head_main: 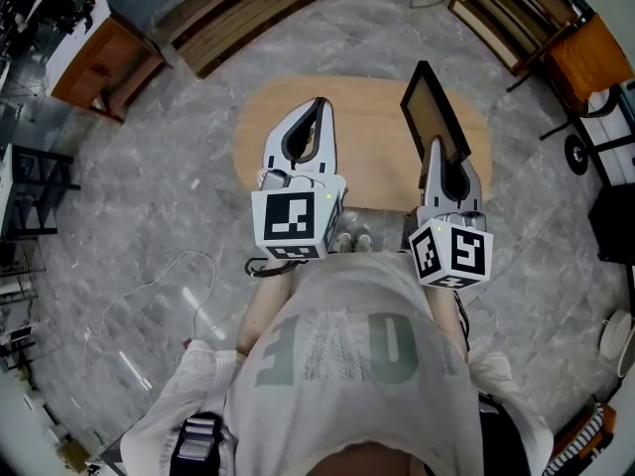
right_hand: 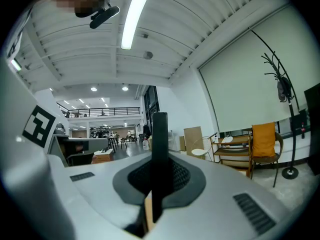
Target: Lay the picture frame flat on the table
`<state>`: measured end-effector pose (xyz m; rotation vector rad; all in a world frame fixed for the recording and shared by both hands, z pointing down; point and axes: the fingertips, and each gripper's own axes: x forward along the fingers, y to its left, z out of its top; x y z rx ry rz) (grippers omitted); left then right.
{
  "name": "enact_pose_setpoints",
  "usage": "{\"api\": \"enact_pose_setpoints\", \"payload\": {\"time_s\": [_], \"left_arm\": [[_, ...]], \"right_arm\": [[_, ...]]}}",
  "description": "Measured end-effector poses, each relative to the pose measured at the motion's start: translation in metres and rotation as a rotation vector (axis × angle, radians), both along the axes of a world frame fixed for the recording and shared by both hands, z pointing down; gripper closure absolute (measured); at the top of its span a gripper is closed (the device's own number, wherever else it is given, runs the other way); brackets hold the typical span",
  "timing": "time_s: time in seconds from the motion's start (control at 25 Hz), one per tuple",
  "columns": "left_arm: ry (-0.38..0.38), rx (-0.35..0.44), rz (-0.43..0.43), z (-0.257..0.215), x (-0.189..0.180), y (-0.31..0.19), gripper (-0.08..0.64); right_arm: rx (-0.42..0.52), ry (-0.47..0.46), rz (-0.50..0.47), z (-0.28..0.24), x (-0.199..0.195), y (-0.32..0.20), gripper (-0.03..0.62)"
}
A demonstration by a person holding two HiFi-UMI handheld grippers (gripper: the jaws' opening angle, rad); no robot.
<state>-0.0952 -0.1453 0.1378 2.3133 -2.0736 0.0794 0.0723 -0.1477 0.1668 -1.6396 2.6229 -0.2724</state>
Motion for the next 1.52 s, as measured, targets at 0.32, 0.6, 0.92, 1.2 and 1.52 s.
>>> {"api": "enact_pose_setpoints", "payload": {"time_s": [0.32,0.6,0.92,1.2,1.52], "left_arm": [[-0.014,-0.021,0.002,0.01,-0.002,-0.008,0.551],[-0.028,-0.051,-0.002,0.027,-0.011,-0.03,0.551],[-0.009,-0.108,0.004,0.115,-0.02,-0.068,0.551],[-0.025,-0.189,0.062,0.217,-0.015,-0.092,0.551],[0.038,-0.305,0.049,0.335,-0.02,-0.074,0.551]], "right_arm": [[-0.021,-0.002,-0.003,0.008,0.0,-0.008,0.575],[-0.026,0.025,-0.029,0.017,-0.007,-0.035,0.575],[-0.025,0.083,-0.08,0.084,-0.028,-0.077,0.575],[-0.093,0.079,-0.072,0.178,-0.041,-0.094,0.575],[-0.21,0.067,-0.068,0.279,-0.048,-0.072,0.575]]}}
